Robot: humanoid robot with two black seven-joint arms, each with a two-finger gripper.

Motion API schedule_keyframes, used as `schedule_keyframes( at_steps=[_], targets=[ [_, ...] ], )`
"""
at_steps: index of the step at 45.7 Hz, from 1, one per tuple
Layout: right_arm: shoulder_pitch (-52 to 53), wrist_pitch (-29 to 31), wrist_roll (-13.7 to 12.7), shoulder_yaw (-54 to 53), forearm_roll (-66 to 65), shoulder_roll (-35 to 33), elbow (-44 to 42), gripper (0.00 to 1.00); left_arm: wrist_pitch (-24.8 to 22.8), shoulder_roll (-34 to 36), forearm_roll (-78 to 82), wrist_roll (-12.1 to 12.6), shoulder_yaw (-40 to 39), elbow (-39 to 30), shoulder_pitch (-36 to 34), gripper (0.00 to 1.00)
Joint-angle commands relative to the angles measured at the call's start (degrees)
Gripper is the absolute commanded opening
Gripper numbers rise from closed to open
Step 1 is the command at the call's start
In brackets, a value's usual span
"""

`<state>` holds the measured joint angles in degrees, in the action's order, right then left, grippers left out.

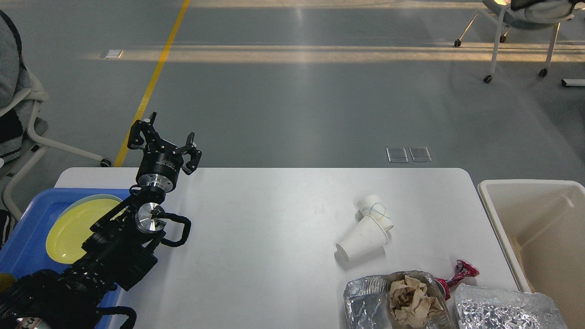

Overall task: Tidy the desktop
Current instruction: 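Raise the right gripper out of the bin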

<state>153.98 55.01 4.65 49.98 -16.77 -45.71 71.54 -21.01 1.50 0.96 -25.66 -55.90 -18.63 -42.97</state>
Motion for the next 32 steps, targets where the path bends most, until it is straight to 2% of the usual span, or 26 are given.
schedule_keyframes(
  at_steps=[1, 8, 14, 17, 26, 32],
  targets=[
    [5.36, -0.01, -0.34, -3.30, 2.71, -0.35, -0.08, 0.97, 0.01, 0.00, 0.00, 0.00, 0.00, 0.00, -0.01, 1.00],
    [3.88, -0.01, -1.04, -2.78, 1.75, 0.09, -0.08, 0.95, 0.01, 0.00, 0.00, 0.00, 0.00, 0.00, -0.01, 1.00],
    [-5.70, -0.01, -4.29, -2.78, -0.45, -0.26, -0.26, 0.94, -0.08, 0.00, 0.00, 0.00, 0.00, 0.00, -0.01, 1.00],
    [-11.05, -0.01, -5.09, -2.78, -2.82, -0.35, -0.52, 0.94, 0.01, 0.00, 0.00, 0.00, 0.00, 0.00, -0.01, 1.00],
    [-26.53, -0.01, -5.18, -2.78, -11.17, -0.35, -0.52, 0.94, -0.08, 0.00, 0.00, 0.00, 0.00, 0.00, -0.01, 1.00],
    [-36.02, -0.01, -5.35, -2.60, -12.32, -0.26, -0.52, 0.94, 0.01, 0.00, 0.00, 0.00, 0.00, 0.00, -0.01, 1.00]
  ],
)
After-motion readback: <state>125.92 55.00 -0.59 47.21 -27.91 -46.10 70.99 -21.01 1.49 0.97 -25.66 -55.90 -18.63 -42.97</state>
